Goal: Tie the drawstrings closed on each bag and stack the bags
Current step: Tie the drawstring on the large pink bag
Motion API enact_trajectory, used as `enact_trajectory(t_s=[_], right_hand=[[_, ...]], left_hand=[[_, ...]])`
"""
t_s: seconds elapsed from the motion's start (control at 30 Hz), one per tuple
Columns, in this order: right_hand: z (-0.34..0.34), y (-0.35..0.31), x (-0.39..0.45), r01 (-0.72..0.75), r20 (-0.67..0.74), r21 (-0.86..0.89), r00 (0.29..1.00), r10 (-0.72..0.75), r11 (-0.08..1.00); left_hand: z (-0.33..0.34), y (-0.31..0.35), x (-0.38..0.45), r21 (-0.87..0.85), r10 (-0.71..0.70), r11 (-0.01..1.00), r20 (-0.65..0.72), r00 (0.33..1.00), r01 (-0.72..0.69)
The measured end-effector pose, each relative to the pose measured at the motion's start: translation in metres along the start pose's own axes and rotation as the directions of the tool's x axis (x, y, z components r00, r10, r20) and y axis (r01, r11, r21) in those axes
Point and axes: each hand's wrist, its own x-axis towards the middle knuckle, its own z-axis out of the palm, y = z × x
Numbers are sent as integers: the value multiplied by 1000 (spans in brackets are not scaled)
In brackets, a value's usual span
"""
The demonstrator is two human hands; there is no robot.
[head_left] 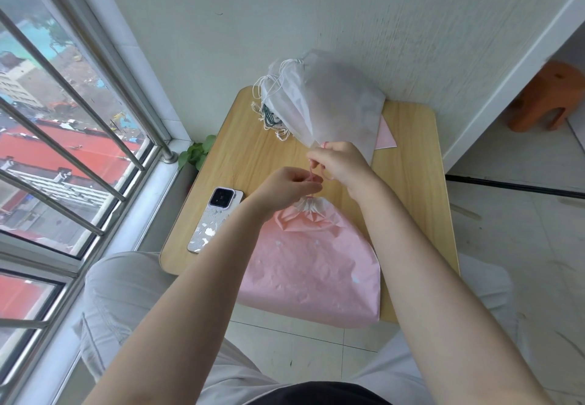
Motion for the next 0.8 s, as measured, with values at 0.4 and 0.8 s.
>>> enact_trajectory(t_s=[0.4, 0.8], right_hand=[[-1, 15, 3, 62, 72, -136, 996, -52, 989], [-3, 28, -3, 87, 35, -173, 996, -82, 981]], left_hand=[[-9, -4, 2, -327, -155, 933, 10, 988, 150], [-19, -8, 3, -311, -172, 941, -99, 980, 134]])
